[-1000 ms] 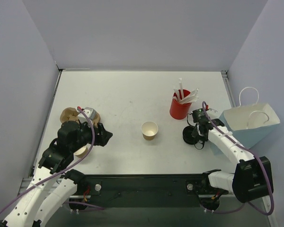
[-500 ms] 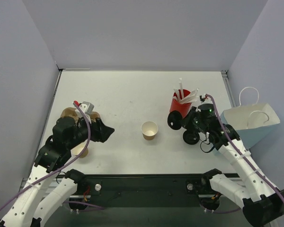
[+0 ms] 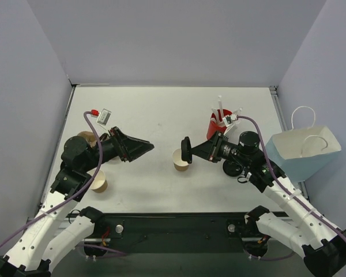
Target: Pack the takeout coffee
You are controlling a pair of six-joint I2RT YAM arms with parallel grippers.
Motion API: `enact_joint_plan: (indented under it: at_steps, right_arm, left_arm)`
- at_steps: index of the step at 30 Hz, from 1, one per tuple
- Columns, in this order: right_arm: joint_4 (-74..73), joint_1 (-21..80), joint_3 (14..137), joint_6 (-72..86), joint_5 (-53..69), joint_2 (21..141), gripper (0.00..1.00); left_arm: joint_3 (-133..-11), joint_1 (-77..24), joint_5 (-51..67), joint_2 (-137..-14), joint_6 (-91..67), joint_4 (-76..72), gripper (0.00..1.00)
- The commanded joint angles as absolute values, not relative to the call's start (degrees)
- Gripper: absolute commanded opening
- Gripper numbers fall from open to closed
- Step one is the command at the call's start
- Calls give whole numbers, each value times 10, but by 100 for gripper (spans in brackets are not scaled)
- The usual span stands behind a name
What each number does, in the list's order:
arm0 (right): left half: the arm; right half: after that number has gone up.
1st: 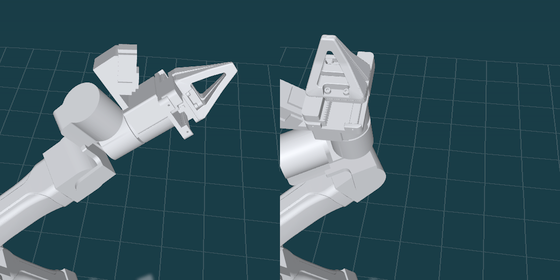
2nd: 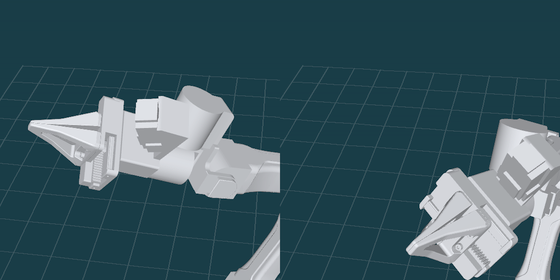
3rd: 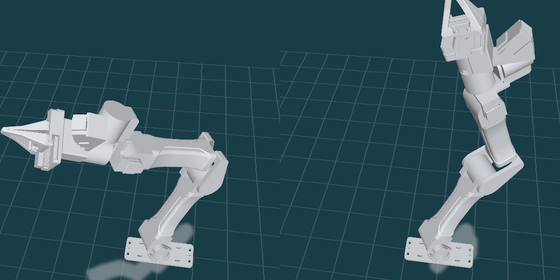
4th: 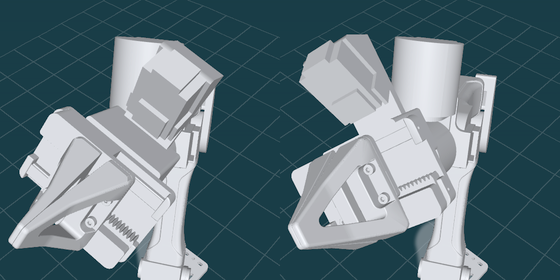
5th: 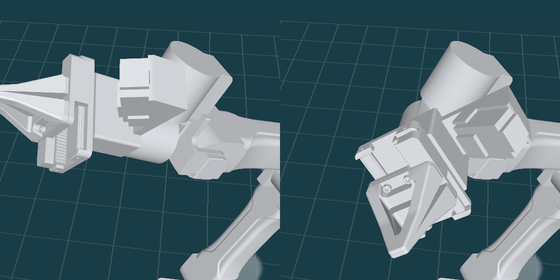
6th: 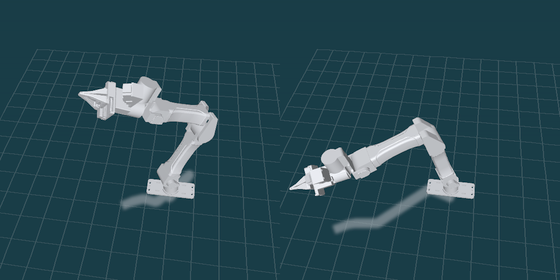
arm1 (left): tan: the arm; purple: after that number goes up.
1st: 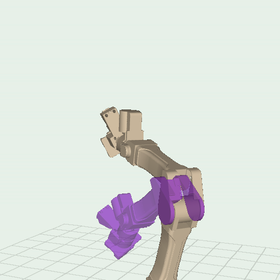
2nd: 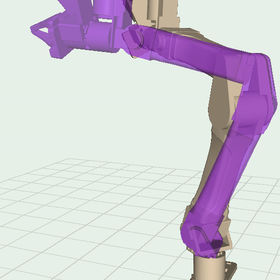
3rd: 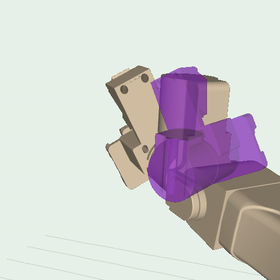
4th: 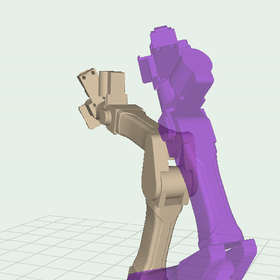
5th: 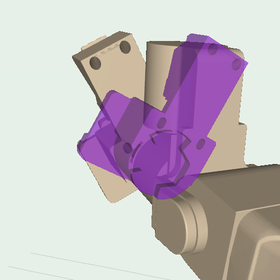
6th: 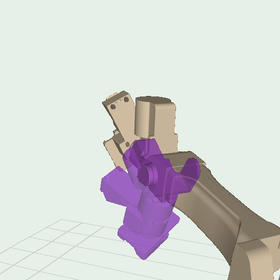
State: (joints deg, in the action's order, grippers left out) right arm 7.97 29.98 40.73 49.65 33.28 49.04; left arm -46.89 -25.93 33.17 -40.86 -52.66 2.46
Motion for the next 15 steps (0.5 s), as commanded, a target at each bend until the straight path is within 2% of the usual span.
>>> enact_joint_plan:
  at_steps: [1,8,15]
  right_arm:
    - [209,330,402,553,370,491,0]
    - [245,374,406,609,363,519,0]
    - [262,392,402,640,345,522,0]
  left_arm:
    - [-449,-279,355,-394,-548,-135,66]
    - [-429,-311,366,-415,-371,-163,66]
    - [-397,-344,378,-406,-347,-237,65]
